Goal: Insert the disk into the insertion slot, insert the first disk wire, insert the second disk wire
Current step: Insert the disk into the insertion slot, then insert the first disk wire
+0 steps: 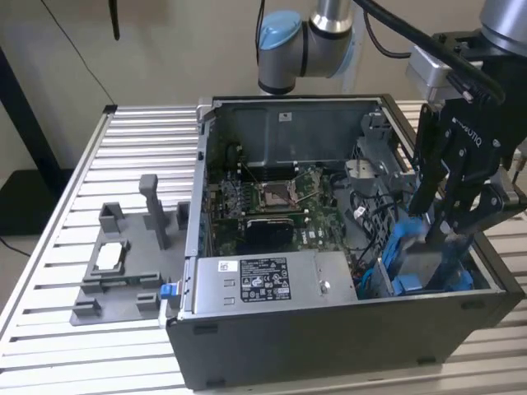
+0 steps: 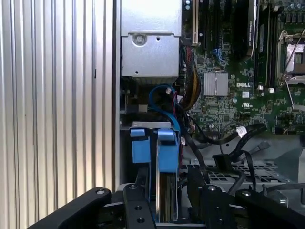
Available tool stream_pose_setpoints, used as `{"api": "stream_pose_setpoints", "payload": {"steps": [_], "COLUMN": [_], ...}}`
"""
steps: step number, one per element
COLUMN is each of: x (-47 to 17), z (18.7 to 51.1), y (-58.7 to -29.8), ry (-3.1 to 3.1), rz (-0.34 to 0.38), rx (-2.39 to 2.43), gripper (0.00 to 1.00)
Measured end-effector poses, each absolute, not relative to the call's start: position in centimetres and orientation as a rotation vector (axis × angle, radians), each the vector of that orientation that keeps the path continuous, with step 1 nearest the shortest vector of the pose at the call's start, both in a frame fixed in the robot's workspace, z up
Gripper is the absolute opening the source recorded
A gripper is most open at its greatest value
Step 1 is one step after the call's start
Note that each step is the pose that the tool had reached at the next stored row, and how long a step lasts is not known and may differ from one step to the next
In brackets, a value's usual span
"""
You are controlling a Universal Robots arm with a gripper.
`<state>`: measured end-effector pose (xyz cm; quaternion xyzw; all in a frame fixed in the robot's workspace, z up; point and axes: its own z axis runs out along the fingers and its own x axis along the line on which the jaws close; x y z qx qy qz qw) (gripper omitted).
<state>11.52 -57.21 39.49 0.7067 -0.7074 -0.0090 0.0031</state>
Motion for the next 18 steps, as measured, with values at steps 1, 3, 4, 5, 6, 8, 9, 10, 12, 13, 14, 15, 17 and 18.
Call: {"api": "stream_pose_setpoints", "payload": {"steps": [1,3,4,5,6,8,9,10,12,13,14,15,17,18], "x": [11.52,11.48,11.46,11.43,11.41,11.37,11.34,11.34,11.32,11.32,11.31,11.31,11.31,11.31], "z": [39.57,39.75,39.8,39.8,39.79,39.8,39.8,39.81,39.8,39.8,39.79,39.78,39.75,39.72], "y": [-57.19,-57.09,-57.0,-56.96,-56.93,-56.85,-56.83,-56.81,-56.81,-56.81,-56.8,-56.76,-56.65,-56.6], "ry": [-2.218,-2.219,-2.219,-2.223,-2.231,-2.25,-2.26,-2.269,-2.285,-2.293,-2.3,-2.305,-2.309,-2.308], "rz": [-0.028,-0.03,-0.031,-0.034,-0.041,-0.053,-0.055,-0.043,-0.005,0.015,0.035,0.054,0.088,0.106], "rx": [2.216,2.217,2.217,2.221,2.229,2.249,2.26,2.271,2.294,2.306,2.317,2.329,2.353,2.367], "gripper": [0.47,0.47,0.47,0.47,0.47,0.47,0.47,0.47,0.47,0.47,0.47,0.47,0.47,0.47]}}
